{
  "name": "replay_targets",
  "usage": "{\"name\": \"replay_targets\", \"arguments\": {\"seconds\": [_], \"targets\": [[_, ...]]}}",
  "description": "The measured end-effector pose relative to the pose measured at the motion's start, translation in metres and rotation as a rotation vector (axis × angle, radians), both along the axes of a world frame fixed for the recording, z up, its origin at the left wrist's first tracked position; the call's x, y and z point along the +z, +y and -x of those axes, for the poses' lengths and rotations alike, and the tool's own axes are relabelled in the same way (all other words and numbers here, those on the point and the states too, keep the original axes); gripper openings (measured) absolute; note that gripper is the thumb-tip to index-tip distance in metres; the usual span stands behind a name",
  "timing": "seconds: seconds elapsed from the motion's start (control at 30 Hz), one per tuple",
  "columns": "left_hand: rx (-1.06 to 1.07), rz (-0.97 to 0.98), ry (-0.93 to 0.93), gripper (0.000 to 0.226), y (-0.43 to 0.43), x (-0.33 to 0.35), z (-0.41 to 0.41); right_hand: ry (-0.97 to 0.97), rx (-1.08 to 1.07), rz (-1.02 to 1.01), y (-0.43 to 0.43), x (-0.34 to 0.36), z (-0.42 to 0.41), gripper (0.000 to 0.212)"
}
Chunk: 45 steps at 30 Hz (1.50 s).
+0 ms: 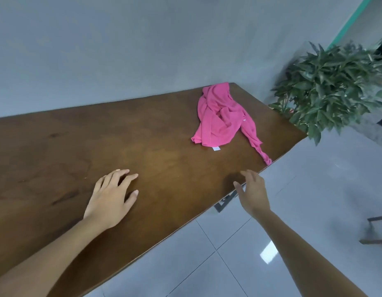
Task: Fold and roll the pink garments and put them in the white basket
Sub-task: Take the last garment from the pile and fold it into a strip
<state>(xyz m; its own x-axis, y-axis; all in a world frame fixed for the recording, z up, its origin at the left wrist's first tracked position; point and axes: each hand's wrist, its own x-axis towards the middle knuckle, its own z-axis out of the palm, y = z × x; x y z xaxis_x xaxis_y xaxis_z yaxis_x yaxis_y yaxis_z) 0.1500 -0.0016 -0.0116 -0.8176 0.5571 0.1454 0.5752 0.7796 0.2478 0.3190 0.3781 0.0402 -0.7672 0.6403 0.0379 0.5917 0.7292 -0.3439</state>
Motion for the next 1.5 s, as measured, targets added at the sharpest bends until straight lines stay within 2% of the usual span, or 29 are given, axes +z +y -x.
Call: {"name": "replay_targets", "arguments": {"seconds": [0.2, 0.4, 0.6, 0.77, 0.9, 1.0, 1.07, 1.17, 1.5], "targets": [[0.03, 0.037, -0.007, 0.059, 0.002, 0.004, -0.003, -0.175, -0.005, -0.042, 0.1, -0.009, 0.032, 0.065], [0.057, 0.037, -0.036, 0.061, 0.004, 0.008, -0.005, -0.325, -0.043, -0.036, 0.152, -0.022, 0.054, 0.075], [0.085, 0.028, -0.057, 0.062, 0.005, 0.009, -0.005, -0.229, 0.018, -0.112, 0.154, -0.027, 0.06, 0.072], [0.087, 0.027, -0.07, 0.058, 0.005, 0.009, -0.004, -0.15, 0.161, -0.254, 0.111, -0.036, 0.045, 0.078], [0.075, -0.002, -0.058, 0.061, 0.004, 0.01, -0.005, -0.127, 0.172, -0.241, 0.07, -0.032, 0.033, 0.094], [0.05, -0.024, -0.057, 0.063, 0.001, 0.01, -0.004, -0.163, 0.209, -0.235, 0.028, -0.026, 0.027, 0.095], [0.02, -0.059, -0.088, 0.058, -0.002, 0.008, -0.002, -0.162, 0.232, -0.222, -0.006, -0.021, 0.023, 0.092], [-0.021, -0.142, -0.168, 0.044, -0.013, 0.009, -0.006, -0.16, 0.273, -0.213, -0.059, -0.016, 0.018, 0.105], [-0.074, -0.26, -0.128, 0.028, -0.117, 0.023, -0.029, -0.164, 0.387, -0.183, -0.232, -0.014, 0.026, 0.092]]}}
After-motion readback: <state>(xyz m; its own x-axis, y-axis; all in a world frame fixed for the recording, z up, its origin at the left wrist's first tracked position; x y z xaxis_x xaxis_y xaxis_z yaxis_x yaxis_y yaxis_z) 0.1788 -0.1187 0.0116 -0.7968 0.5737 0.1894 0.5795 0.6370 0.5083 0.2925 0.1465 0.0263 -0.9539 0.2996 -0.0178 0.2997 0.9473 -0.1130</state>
